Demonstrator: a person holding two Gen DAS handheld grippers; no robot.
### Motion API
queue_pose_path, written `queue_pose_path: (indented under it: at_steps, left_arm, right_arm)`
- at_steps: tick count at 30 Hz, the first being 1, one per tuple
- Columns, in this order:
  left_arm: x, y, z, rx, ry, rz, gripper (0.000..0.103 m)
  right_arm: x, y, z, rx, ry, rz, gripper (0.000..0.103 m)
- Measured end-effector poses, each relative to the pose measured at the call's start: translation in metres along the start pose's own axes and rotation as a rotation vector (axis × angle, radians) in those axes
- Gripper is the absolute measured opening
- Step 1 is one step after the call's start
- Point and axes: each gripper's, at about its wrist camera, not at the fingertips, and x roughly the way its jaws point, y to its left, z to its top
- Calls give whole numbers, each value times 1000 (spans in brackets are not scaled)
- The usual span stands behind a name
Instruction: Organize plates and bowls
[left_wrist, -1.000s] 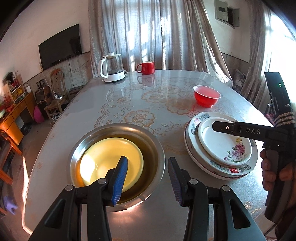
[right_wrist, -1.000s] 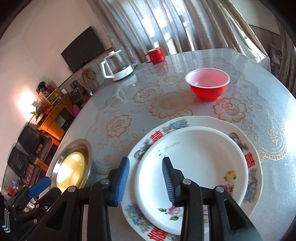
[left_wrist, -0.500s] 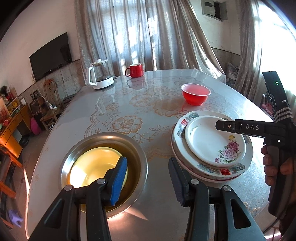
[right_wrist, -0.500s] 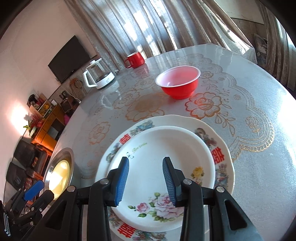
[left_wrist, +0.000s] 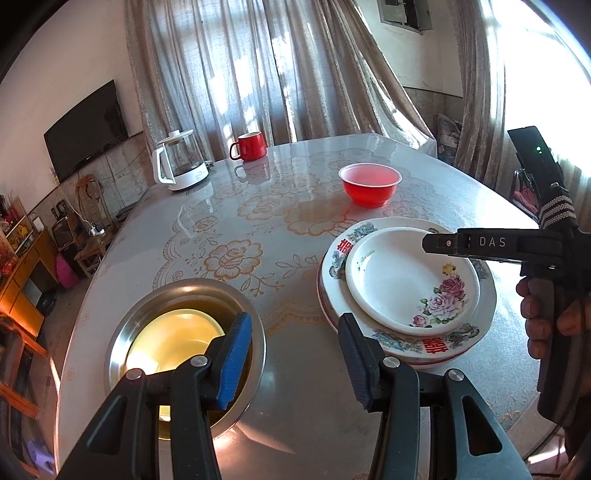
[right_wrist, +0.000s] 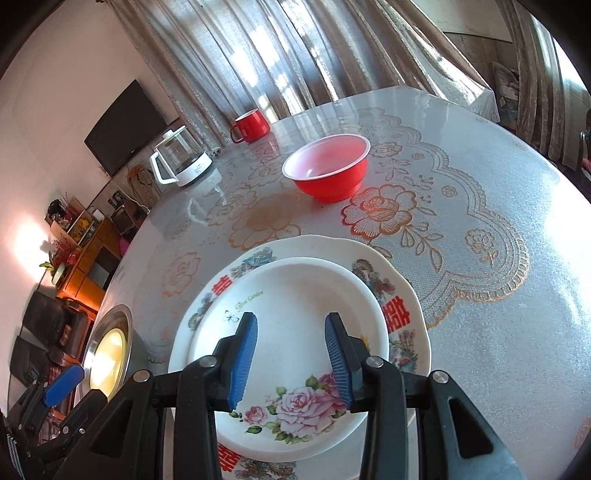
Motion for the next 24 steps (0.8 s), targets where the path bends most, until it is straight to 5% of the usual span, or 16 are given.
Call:
queue_pose_path:
  at_steps: [12,24]
  left_arm:
    - [21,-10,12,28,24,-24,50]
    - [65,5,56,-136,91,-124,50]
  right_arm:
    - [0,-18,13,25,-17,-29,38]
    - [14,-36,57,46,-32,-30,38]
